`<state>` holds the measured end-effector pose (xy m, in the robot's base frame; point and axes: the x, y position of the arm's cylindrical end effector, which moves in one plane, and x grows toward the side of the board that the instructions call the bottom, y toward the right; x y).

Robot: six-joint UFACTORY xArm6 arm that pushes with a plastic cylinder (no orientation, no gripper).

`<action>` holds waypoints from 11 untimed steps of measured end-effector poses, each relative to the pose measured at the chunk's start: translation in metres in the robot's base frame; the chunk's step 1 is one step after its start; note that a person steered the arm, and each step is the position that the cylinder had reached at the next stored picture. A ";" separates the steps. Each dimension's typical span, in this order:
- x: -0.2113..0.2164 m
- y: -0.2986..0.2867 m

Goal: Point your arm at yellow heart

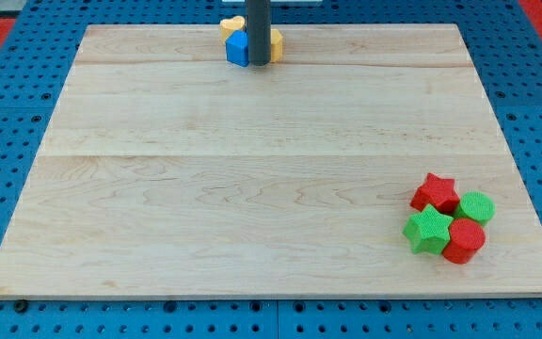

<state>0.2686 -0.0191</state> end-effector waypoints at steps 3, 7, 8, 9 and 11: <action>0.054 -0.074; -0.077 -0.275; -0.077 -0.219; -0.077 -0.180; -0.077 -0.137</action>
<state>0.1912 -0.1561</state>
